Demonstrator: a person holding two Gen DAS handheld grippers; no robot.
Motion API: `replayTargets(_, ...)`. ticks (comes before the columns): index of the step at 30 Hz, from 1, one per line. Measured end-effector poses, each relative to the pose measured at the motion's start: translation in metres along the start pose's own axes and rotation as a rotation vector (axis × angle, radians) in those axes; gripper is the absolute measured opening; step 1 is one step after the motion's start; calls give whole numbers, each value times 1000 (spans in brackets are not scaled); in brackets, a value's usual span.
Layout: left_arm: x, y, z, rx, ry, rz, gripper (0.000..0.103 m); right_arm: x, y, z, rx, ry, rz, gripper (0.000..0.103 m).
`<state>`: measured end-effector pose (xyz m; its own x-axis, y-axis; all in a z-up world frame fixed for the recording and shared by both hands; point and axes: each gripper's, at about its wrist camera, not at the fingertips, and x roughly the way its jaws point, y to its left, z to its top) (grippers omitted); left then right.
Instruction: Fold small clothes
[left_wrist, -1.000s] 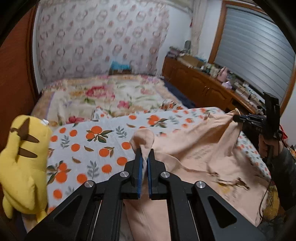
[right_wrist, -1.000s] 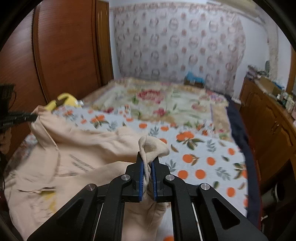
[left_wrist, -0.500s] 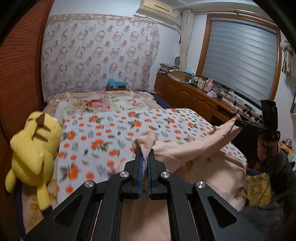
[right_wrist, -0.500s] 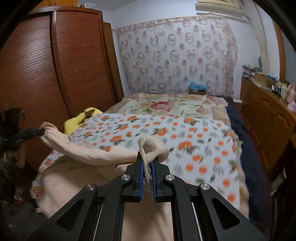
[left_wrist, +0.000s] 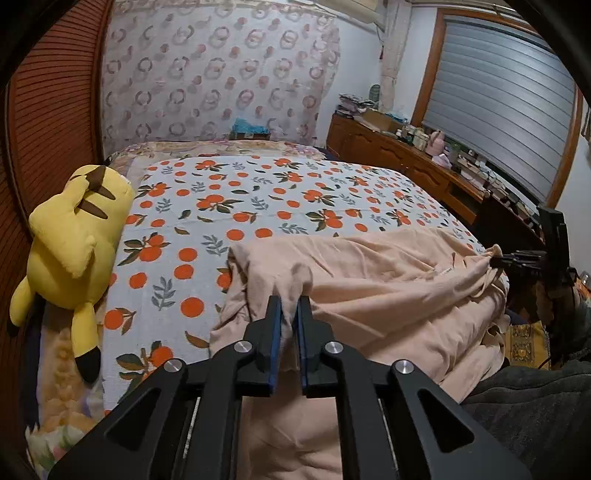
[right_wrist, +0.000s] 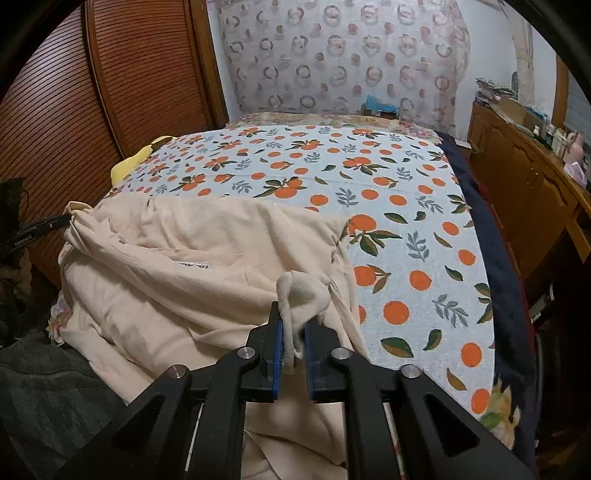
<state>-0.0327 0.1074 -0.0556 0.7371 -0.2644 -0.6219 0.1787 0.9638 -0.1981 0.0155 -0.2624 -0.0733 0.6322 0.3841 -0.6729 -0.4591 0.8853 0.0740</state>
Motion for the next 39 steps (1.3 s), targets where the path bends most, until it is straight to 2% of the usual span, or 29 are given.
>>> replayTargets(1,-2,0,1,1,-5,29,14,-1,-2,2,-1,-6,-12,30)
replayTargets(3,-7,3,4,-1,-19,67,20,-8,-6,6,3,-32,-26,32)
replayTargets(4,-9,7,6,-6,-26,66,22,-11,-3,9,10,-48,-20,33)
replayTargets(5,-10,8,8,-10,-30,65,29,-18,5,6,15,-64,-16,34)
replayTargets(7,-12,10,13,-9,-43,75,40,-23,4,11,11,-96,-31,46)
replayTargets(8,-12,11,15,-4,-49,78,45,-23,6,13,4,-110,-42,48)
replayTargets(10,-12,12,21,11,-59,83,50,-25,9,13,-5,-130,-48,55)
replayTargets(12,-9,13,30,19,-82,102,72,-23,16,13,-12,-138,-50,62)
replayTargets(14,-4,15,39,26,-98,102,79,-15,13,18,-20,-141,-59,65)
replayTargets(20,25,18,59,45,-81,111,79,34,6,35,-20,-109,-37,68)
replayTargets(28,82,32,58,34,84,89,79,86,-10,44,17,-4,-13,68)
replayTargets(29,88,34,56,35,106,80,73,89,-11,45,19,4,-5,68)
replayTargets(30,92,34,54,36,123,72,61,92,-11,46,22,15,4,68)
replayTargets(33,101,35,47,33,174,45,51,98,-12,48,21,22,17,68)
replayTargets(38,108,32,38,44,207,34,50,105,-3,50,-6,27,33,68)
replayTargets(39,107,31,37,46,207,33,50,105,1,49,-24,26,32,59)
